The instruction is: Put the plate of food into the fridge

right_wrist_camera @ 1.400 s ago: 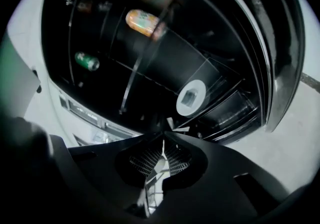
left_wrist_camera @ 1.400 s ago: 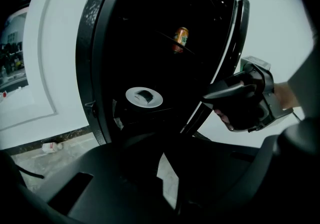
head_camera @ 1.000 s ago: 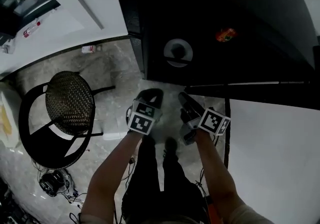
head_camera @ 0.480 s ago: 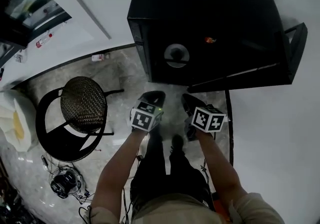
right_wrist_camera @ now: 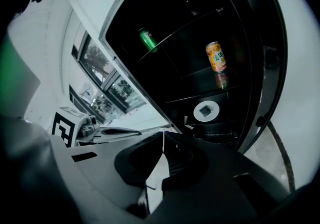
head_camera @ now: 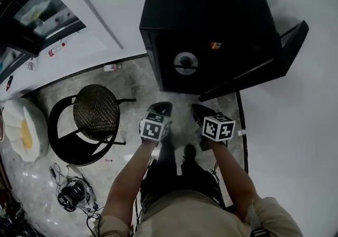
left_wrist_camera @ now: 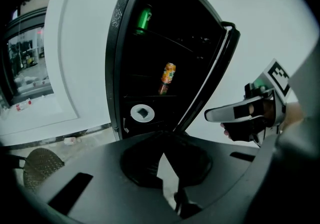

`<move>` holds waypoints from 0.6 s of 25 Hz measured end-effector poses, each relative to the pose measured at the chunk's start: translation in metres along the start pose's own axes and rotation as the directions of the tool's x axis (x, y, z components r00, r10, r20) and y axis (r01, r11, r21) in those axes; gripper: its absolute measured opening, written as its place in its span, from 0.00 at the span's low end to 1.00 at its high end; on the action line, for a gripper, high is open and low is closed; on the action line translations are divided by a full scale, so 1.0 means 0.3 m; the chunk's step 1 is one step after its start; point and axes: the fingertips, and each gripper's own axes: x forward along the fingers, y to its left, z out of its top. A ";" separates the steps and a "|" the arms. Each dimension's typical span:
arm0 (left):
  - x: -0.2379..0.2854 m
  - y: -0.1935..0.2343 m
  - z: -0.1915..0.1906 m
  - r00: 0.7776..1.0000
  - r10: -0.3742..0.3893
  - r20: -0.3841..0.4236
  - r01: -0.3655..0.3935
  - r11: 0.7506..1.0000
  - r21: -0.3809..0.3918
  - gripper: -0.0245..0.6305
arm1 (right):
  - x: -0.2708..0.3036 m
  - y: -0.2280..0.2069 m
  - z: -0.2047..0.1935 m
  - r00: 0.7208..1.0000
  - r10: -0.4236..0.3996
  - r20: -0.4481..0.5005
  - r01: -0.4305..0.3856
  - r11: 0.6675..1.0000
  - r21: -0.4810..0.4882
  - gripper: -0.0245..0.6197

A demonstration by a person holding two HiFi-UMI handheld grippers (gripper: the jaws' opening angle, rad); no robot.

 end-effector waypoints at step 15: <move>-0.174 -0.069 0.130 0.995 0.056 0.086 -0.063 0.995 0.082 0.05 | -0.146 0.100 0.073 0.997 0.017 0.072 -0.007 0.991 -0.135 0.07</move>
